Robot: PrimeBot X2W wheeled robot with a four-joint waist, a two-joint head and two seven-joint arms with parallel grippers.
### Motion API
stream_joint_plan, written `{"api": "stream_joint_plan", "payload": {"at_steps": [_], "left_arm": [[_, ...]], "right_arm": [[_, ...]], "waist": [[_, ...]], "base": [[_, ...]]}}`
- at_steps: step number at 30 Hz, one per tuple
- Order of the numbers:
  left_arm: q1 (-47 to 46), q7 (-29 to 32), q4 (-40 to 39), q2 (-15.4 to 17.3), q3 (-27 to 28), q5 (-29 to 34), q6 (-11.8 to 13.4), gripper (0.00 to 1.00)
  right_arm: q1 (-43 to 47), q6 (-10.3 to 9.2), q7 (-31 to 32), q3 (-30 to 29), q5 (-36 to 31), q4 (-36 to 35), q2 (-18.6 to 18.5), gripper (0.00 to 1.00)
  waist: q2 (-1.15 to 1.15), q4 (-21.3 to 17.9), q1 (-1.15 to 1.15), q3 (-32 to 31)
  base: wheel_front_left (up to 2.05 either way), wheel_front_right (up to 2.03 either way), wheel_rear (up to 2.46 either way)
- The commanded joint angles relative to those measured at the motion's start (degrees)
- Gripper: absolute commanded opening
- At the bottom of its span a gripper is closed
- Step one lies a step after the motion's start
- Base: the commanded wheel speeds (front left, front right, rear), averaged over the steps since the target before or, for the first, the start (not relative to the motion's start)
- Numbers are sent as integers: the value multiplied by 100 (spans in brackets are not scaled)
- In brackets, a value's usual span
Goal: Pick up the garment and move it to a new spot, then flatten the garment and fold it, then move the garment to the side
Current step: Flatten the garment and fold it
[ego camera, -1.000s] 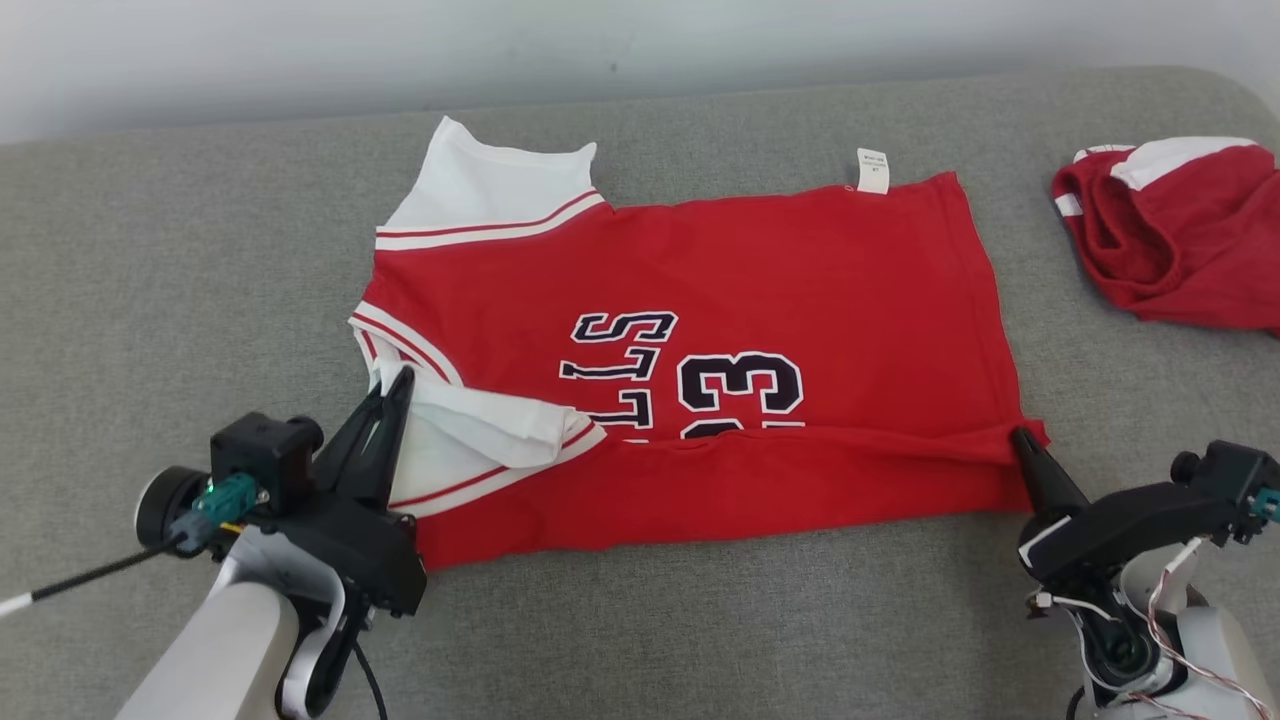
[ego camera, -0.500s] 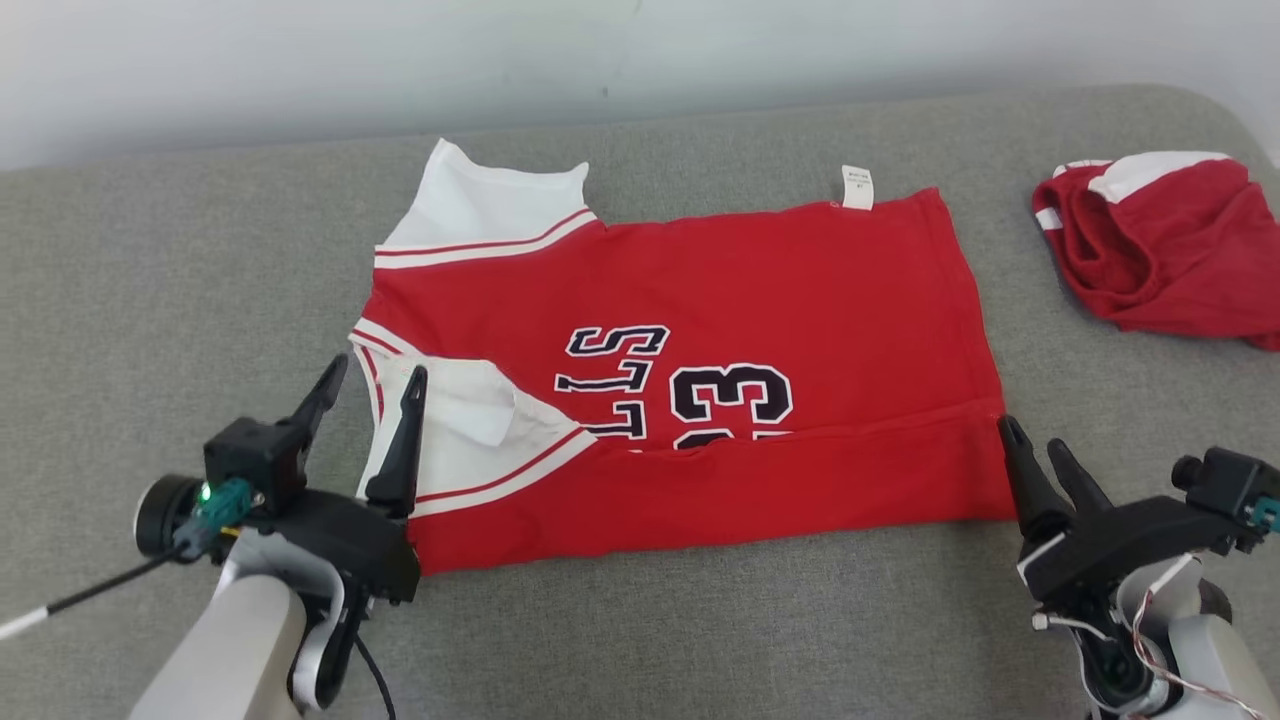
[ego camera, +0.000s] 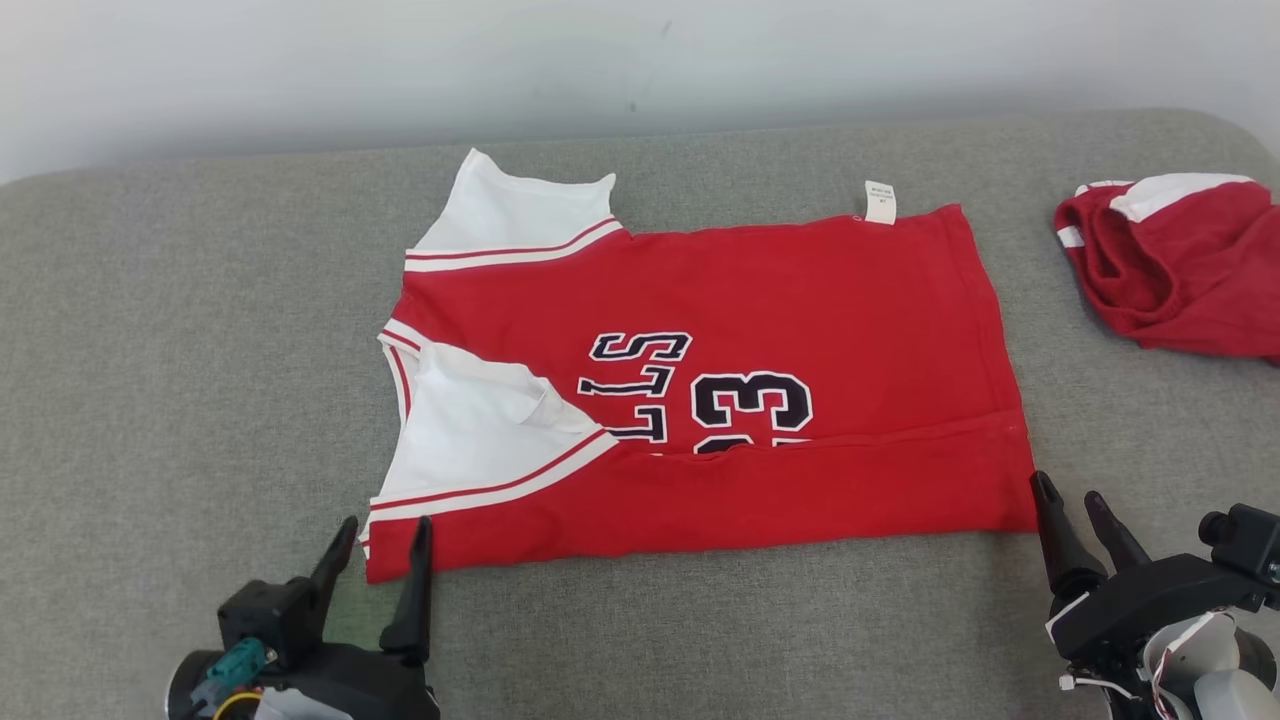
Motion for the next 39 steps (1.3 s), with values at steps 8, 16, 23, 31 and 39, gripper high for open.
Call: {"api": "stream_joint_plan", "payload": {"at_steps": [8, 16, 23, 31, 39], "left_arm": [[27, -32, 257, -112, -43, -21, 41, 100], [-93, 23, 628, -181, -70, -90, 7, 22], [-148, -12, 830, -263, -75, -120, -47, 0], [275, -41, 579, -312, 15, -191, 17, 0], [971, -58, -9, -408, 108, -249, 269, 0]], "right_arm": [[-173, -13, -119, 167, -215, 268, -92, 100], [-397, -13, -271, 417, -387, 724, -112, 0], [-387, -13, -489, 538, -253, 955, -174, 0], [16, -13, -568, 534, 37, 825, -228, 0], [685, -13, -391, 398, 119, 289, -245, 0]], "waist": [[0, 45, 1, 215], [0, 89, 1, 323], [0, 168, 1, 123], [0, 184, 1, -259], [0, 229, 1, -446]], "base": [[0, 0, 0], [0, 0, 0], [0, 0, 0], [0, 0, 0], [0, 0, 0]]}}
